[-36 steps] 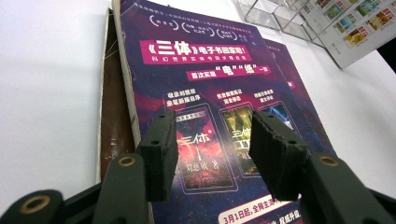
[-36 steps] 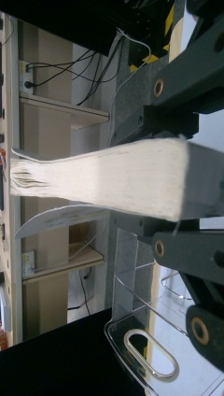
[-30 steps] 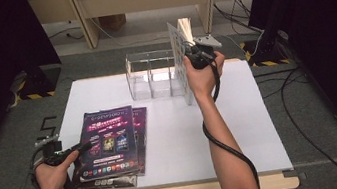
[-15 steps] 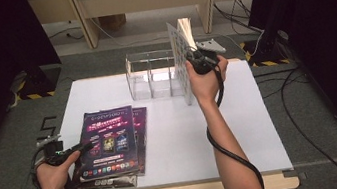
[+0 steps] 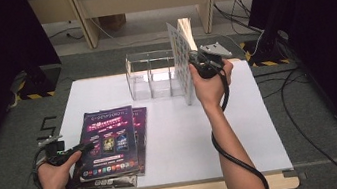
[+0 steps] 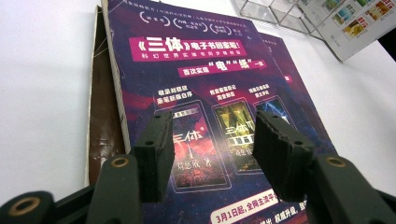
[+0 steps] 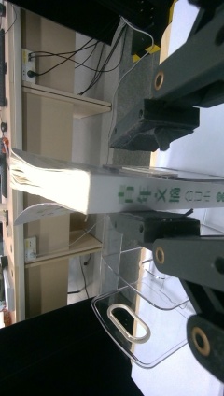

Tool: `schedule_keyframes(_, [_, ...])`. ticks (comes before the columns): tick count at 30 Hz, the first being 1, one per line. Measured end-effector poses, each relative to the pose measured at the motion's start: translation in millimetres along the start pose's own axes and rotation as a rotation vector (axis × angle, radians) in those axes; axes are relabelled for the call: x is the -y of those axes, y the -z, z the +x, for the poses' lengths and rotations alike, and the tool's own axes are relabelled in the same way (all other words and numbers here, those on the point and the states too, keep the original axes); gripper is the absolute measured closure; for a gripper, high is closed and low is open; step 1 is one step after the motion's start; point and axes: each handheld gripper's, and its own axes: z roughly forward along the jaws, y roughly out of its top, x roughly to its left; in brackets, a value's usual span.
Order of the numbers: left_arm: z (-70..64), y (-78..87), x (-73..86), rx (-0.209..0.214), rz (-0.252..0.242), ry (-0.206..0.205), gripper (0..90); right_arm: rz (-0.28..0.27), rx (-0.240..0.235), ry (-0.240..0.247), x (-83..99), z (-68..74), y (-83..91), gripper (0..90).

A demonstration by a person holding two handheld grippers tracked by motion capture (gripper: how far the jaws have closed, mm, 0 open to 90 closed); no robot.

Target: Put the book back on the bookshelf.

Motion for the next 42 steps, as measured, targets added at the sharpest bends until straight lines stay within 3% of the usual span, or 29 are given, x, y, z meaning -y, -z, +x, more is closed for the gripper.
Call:
schedule_keyframes(16, [-0.4, -1.8, 1.1, -0.007, 0.0, 0.001, 49.5, 0.026, -0.048, 0.003, 12.9, -5.4, 17.0, 60.6])
schedule_keyframes(28, [-0.4, -0.9, 0.8, -0.014, 0.006, 0.0, 52.1, 0.094, -0.078, -0.007, 37.6, -6.4, 29.4, 61.1])
schedule_keyframes(31, [0.4, 0.4, 0.2, -0.016, 0.005, 0.005, 55.4, 0.116, -0.083, -0.021, 44.8, -6.5, 31.7, 61.2])
schedule_keyframes(42, [5.3, 1.7, -0.9, -0.069, 0.008, 0.018, 71.5, 0.167, -0.114, -0.004, 63.6, -4.5, 33.1, 61.7])
